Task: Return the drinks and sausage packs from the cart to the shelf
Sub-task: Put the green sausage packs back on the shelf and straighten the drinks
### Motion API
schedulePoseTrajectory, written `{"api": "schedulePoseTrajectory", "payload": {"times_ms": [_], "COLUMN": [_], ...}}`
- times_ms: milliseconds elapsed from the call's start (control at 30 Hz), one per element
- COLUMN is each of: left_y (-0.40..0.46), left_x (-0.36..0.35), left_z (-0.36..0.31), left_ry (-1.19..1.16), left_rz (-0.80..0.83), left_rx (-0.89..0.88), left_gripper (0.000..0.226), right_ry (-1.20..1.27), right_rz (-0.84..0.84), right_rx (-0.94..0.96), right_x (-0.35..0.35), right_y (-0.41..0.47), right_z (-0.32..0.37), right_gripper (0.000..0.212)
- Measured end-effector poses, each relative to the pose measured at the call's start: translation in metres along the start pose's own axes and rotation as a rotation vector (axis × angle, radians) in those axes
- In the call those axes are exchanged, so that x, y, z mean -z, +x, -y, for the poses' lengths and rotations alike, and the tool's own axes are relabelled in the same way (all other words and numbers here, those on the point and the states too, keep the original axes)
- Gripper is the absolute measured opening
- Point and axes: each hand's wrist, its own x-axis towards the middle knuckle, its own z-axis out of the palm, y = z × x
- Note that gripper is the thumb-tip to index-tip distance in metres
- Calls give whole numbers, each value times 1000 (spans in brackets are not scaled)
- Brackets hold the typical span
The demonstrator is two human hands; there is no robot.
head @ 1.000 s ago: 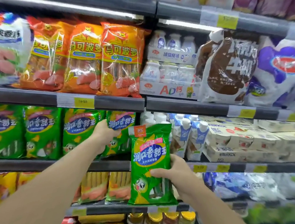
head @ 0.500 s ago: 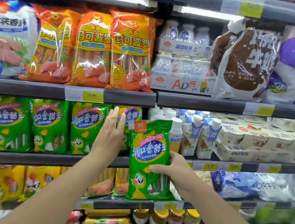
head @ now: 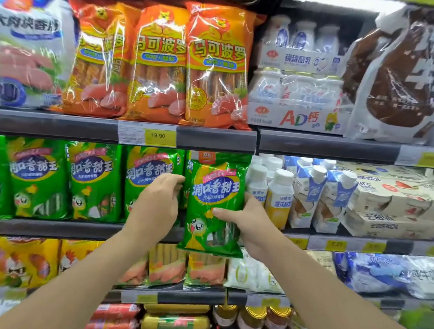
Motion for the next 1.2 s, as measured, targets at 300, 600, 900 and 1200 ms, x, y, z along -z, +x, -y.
{"api": "schedulePoseTrajectory", "payload": {"times_ms": [300, 600, 900, 1200], "left_y": [-23, -4, 0, -12], "left_x": [4, -14, -30, -23], "left_z": [5, -2, 0, -23], "left_ry": [381, 569, 563, 304], "left_rz": [279, 309, 325, 321], "left_rx": [-223, -224, -183, -62], "left_gripper": [61, 68, 68, 30], "right_ry": [-85, -1150, -1150, -1013], "right_rz": [-158, -184, -158, -208], "right_rx": [87, 98, 48, 312], "right_x": [-40, -43, -48, 14], "right_y": [45, 23, 20, -27], "right_z": [24, 51, 33, 10], "right_gripper": [60, 52, 28, 32]}}
